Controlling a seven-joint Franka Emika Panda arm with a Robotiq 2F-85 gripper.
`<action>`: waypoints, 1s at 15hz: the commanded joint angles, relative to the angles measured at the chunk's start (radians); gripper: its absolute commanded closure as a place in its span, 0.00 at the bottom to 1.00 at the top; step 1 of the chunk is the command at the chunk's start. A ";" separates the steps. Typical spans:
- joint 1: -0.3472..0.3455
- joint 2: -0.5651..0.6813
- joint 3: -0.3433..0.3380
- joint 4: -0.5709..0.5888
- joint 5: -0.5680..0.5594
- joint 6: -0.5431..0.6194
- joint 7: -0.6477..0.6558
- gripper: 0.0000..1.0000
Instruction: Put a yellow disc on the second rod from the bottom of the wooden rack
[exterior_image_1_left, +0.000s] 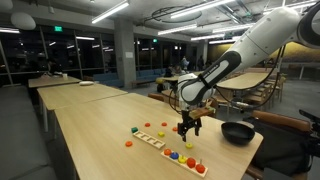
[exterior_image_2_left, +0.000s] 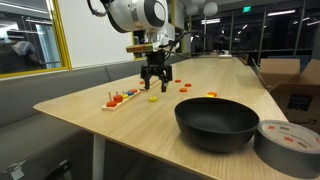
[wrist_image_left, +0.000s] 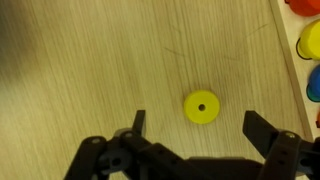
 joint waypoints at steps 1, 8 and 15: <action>0.003 0.010 -0.006 0.003 0.021 0.010 0.045 0.00; 0.010 0.006 -0.012 -0.037 0.042 0.107 0.180 0.00; 0.016 -0.011 -0.030 -0.102 0.023 0.253 0.282 0.00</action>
